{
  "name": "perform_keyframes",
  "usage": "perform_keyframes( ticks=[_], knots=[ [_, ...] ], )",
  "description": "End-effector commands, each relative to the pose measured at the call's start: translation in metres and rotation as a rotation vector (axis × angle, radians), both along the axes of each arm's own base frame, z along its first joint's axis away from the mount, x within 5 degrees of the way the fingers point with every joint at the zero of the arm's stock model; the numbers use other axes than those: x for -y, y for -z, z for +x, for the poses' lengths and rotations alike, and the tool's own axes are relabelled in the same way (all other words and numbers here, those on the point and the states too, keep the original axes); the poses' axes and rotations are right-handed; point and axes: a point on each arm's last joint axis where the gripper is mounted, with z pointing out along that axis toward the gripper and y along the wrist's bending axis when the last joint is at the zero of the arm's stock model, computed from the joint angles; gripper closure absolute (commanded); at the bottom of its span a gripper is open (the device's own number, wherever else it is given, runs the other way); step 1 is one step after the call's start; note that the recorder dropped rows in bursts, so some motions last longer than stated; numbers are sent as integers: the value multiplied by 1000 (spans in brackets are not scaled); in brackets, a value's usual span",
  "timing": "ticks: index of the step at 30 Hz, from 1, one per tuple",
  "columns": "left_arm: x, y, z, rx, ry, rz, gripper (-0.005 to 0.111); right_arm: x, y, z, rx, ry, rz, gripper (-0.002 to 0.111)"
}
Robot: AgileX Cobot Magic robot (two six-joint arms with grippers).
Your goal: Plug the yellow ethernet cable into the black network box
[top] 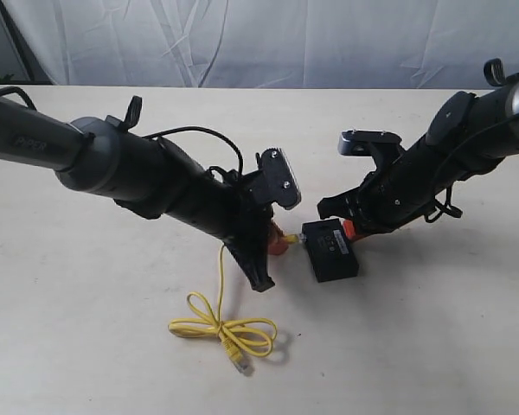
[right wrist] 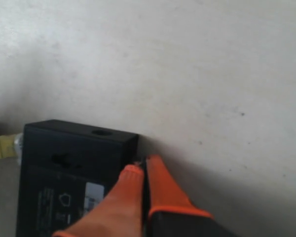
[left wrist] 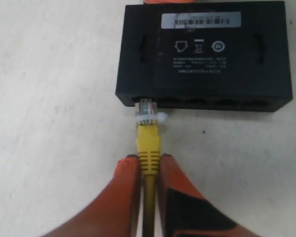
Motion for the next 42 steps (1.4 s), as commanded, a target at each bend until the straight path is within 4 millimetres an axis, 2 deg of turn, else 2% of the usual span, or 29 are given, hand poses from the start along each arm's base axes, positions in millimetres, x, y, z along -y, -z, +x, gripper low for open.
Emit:
perform_keyframes(
  ticks=[1,6,10,18,31,42],
  knots=[
    [1,13,-12,-53,62,-1,107,-8,2,-6,-54,-12,37,109],
    [-4,11,-19,-36,61,-27,107,-8,2,-6,-53,-12,36,109],
    [-10,4,-17,-24,42,-52,107,-8,2,-6,-47,-8,34,109],
    [-12,4,-15,-33,16,-66,107,-8,2,-6,-50,-6,35,109],
    [-16,5,-11,-6,-31,-33,107,-9,2,-6,-55,0,42,109],
    [-24,-8,-10,65,-64,14,107,-9,2,-6,-57,0,41,109]
  ],
)
